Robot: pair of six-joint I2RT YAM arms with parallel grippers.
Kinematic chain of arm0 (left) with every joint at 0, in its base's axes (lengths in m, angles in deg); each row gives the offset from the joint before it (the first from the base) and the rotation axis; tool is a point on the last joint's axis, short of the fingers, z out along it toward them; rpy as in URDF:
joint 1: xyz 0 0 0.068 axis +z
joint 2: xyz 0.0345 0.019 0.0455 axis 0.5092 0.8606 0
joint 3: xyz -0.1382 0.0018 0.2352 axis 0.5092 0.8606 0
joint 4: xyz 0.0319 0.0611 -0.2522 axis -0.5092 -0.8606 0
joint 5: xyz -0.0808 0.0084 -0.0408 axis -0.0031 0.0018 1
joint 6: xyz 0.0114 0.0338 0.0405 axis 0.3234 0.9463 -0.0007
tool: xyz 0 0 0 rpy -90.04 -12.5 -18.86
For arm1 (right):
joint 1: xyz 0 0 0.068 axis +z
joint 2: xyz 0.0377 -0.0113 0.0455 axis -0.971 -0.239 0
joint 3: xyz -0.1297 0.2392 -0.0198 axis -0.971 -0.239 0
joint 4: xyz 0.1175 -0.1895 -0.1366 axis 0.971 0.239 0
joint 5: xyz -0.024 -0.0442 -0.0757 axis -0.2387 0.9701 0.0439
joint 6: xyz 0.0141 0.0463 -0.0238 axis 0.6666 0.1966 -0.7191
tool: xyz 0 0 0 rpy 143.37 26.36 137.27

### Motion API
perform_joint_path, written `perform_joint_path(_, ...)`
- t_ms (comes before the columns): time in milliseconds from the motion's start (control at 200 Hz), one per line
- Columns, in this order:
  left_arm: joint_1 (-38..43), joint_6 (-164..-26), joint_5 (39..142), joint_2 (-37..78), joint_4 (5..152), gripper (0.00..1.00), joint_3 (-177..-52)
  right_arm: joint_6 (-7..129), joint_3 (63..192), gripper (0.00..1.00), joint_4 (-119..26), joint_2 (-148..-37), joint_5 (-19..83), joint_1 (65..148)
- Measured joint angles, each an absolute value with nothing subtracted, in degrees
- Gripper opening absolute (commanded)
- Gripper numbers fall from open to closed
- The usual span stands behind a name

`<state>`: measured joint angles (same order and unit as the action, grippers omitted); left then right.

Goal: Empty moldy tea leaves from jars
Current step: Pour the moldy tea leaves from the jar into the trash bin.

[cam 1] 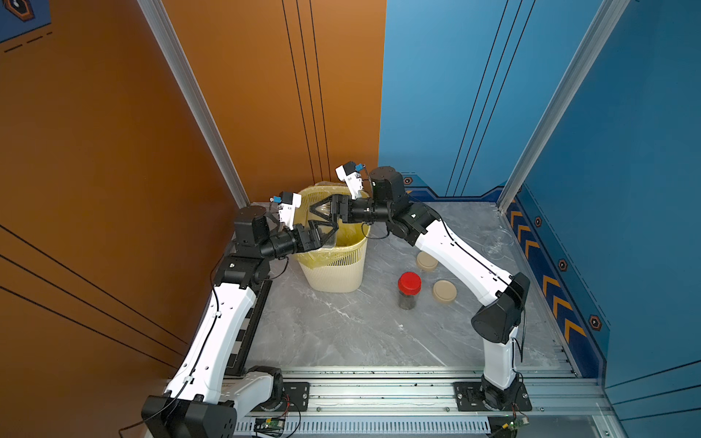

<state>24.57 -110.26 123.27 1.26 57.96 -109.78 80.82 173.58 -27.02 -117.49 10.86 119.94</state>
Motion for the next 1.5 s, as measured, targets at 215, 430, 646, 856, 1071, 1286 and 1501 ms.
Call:
perform_joint_path(215, 24.9, -110.4, 122.2, 1.2, 58.2, 0.98, -109.8, 81.6, 175.1, 0.42, -27.0, -118.7, 9.7, 119.6)
perform_joint_path(430, 25.1, -110.1, 121.8, 1.2, 58.1, 0.98, -109.8, 82.7, 176.4, 0.41, -27.0, -119.7, 9.4, 119.3)
perform_joint_path(646, 25.1, -107.8, 120.9, 1.0, 56.9, 0.98, -110.0, 84.3, 176.5, 0.41, -27.0, -120.0, 9.2, 119.1)
perform_joint_path(856, 25.1, -105.9, 120.1, 1.0, 55.1, 0.98, -110.6, 85.8, 176.5, 0.41, -27.1, -120.0, 9.2, 118.1)
perform_joint_path(1071, 25.1, -104.4, 119.3, 1.4, 52.9, 0.98, -112.2, 87.8, 177.0, 0.41, -27.3, -120.1, 9.3, 116.9)
perform_joint_path(1286, 24.7, -102.1, 117.8, 1.3, 51.8, 0.98, -113.1, 91.1, 178.3, 0.41, -28.9, -120.8, 9.3, 114.8)
perform_joint_path(1501, 20.3, -95.6, 112.2, 0.2, 51.1, 0.98, -113.1, 96.1, 178.7, 0.41, -30.6, -121.1, 9.7, 113.8)
